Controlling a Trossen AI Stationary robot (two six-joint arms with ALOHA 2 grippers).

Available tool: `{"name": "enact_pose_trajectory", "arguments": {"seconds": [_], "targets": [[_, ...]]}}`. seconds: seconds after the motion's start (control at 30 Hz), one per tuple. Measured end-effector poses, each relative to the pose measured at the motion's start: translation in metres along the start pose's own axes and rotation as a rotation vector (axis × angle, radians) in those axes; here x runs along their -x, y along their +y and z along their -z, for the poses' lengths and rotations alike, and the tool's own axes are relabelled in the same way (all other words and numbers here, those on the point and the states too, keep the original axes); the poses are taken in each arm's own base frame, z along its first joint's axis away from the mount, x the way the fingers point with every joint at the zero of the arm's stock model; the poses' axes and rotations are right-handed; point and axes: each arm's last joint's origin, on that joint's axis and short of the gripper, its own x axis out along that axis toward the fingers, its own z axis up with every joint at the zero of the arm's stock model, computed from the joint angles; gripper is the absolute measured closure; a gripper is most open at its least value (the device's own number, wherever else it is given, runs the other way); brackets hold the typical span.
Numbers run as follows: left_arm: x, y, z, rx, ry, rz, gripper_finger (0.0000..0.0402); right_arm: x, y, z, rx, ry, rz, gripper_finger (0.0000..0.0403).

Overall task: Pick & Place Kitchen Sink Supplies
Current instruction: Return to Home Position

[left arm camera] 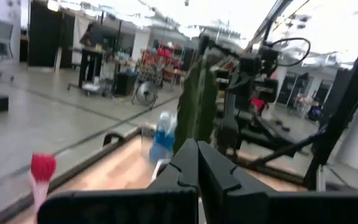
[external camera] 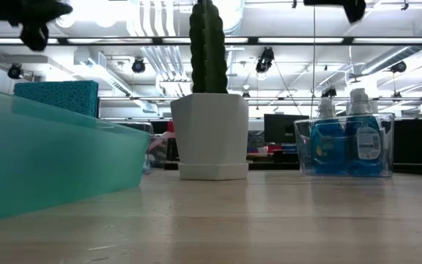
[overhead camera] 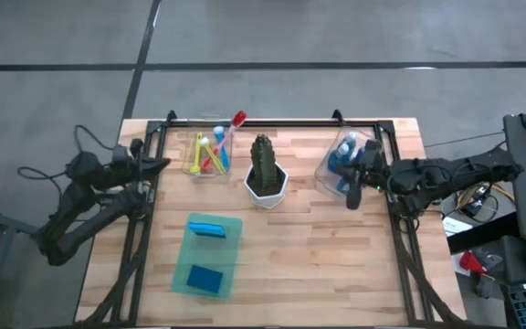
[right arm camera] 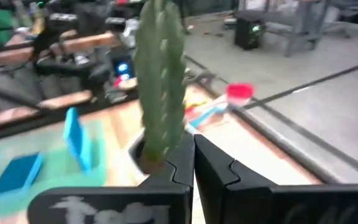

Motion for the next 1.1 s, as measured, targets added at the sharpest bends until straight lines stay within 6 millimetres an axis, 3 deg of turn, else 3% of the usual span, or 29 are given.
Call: {"name": "enact_pose_trajectory", "arguments": {"seconds": [0.2, 0.53, 0.7, 0.8, 1.0, 1.1], "targets": [[-0.008, 0.009, 0.021, 0.006, 0.073, 0.002, 0.0401, 0.001, -0.01, 0.044, -0.031, -0.038, -0.118, 0.0394], [-0.021, 0.023, 0.052, 0.017, 0.123, -0.004, 0.0401, 0.01, -0.03, 0.097, -0.059, -0.139, -0.24, 0.0394], [-0.025, 0.026, 0.058, 0.039, 0.096, 0.028, 0.0401, 0.013, -0.038, 0.118, -0.074, -0.172, -0.254, 0.0394], [-0.029, 0.029, 0.072, 0.099, 0.136, 0.051, 0.0401, 0.015, -0.042, 0.128, -0.086, -0.18, -0.261, 0.0394], [-0.037, 0.029, 0.086, 0.127, 0.089, 0.122, 0.0401, 0.016, -0.046, 0.139, -0.088, -0.19, -0.267, 0.0394], [-0.038, 0.027, 0.097, 0.137, 0.167, 0.15, 0.0401, 0.016, -0.047, 0.144, -0.086, -0.19, -0.266, 0.0394]]}}
